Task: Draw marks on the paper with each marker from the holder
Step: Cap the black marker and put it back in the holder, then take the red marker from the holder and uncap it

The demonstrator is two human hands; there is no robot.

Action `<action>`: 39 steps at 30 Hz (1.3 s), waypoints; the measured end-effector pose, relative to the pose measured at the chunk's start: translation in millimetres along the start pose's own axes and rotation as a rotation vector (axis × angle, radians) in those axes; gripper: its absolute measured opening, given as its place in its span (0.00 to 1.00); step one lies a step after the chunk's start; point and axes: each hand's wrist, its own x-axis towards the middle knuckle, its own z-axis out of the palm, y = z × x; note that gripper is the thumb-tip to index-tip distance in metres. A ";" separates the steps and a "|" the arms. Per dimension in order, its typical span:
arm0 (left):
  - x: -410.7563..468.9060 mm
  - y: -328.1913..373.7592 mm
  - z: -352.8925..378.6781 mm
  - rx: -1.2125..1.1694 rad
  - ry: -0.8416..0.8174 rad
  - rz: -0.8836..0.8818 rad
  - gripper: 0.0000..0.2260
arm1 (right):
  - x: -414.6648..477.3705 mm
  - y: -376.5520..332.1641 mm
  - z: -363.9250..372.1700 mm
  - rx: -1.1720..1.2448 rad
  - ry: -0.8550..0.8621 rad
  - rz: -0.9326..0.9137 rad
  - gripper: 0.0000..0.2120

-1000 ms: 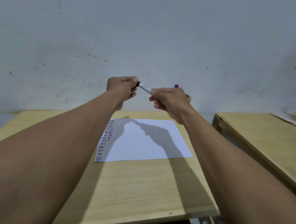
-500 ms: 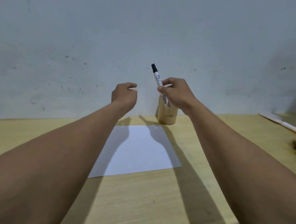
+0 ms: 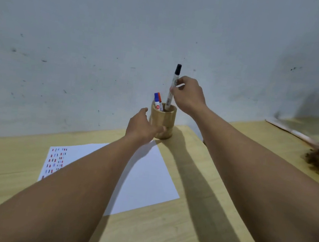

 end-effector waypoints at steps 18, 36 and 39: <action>21.6 -10.0 29.9 -0.084 0.063 0.063 0.29 | 18.8 32.6 36.4 -0.262 -0.110 0.024 0.02; 21.5 -11.5 27.6 -0.101 0.061 0.063 0.30 | 34.9 34.4 39.0 -0.167 -0.233 -0.026 0.03; 20.0 -9.8 28.0 -0.083 0.055 0.050 0.30 | 31.8 27.0 26.9 -0.071 -0.163 -0.037 0.04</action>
